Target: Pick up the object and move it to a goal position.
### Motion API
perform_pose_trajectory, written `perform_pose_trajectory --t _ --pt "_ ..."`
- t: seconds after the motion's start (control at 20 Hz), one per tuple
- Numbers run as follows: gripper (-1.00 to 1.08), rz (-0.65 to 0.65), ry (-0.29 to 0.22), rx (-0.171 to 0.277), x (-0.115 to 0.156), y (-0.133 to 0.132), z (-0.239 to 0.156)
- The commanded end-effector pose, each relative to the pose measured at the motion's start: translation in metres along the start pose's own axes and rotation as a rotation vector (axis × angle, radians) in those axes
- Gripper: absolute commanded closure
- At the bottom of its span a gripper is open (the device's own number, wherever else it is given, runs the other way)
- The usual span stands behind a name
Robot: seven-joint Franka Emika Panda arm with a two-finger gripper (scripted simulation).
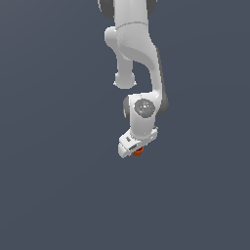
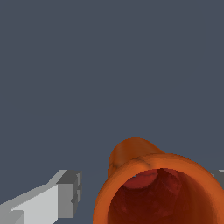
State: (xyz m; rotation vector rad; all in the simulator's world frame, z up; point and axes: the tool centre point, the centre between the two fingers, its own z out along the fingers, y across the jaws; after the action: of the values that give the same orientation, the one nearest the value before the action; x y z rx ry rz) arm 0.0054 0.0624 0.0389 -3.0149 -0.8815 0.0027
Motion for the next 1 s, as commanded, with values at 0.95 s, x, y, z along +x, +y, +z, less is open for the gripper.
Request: perform_pose_trajectory --t 0.95 --pt "1.08 0.000 0.002 -0.001 -0.005 -0.002 -0.018"
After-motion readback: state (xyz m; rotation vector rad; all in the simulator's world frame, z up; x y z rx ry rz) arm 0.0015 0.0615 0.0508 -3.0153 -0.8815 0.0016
